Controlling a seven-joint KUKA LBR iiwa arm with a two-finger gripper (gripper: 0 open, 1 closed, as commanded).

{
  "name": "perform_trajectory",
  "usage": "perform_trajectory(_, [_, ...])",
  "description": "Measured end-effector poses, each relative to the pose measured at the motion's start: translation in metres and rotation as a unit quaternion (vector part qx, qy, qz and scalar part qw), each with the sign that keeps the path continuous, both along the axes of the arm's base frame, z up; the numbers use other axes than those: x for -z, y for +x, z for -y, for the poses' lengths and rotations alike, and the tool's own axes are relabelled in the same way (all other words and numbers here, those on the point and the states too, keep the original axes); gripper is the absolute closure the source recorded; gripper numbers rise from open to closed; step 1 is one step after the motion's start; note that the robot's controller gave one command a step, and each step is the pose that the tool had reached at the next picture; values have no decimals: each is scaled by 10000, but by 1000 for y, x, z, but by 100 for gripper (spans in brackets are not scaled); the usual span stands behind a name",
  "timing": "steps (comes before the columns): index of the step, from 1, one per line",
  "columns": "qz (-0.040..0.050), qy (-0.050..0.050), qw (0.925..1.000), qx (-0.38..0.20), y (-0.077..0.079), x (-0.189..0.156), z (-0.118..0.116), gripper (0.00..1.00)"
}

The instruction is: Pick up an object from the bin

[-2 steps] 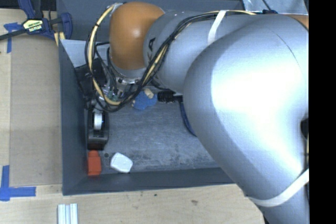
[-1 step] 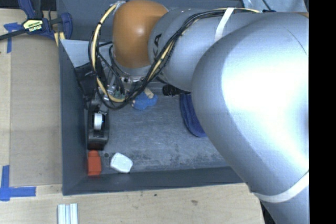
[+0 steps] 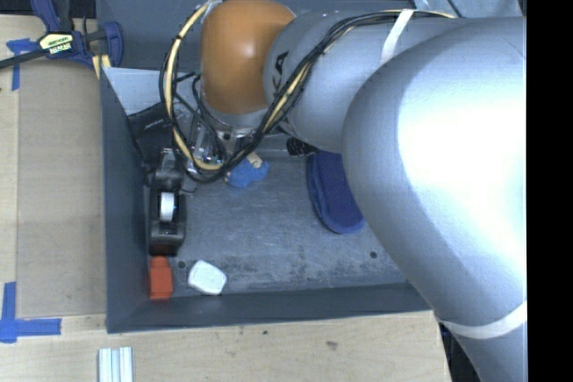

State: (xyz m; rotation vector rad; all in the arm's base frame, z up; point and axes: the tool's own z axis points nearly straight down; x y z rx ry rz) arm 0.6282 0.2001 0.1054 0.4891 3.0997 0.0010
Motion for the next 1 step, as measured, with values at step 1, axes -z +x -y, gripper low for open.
perform_trajectory(1, [-22, -26, 9999, -155, -17, 27, 93, 0])
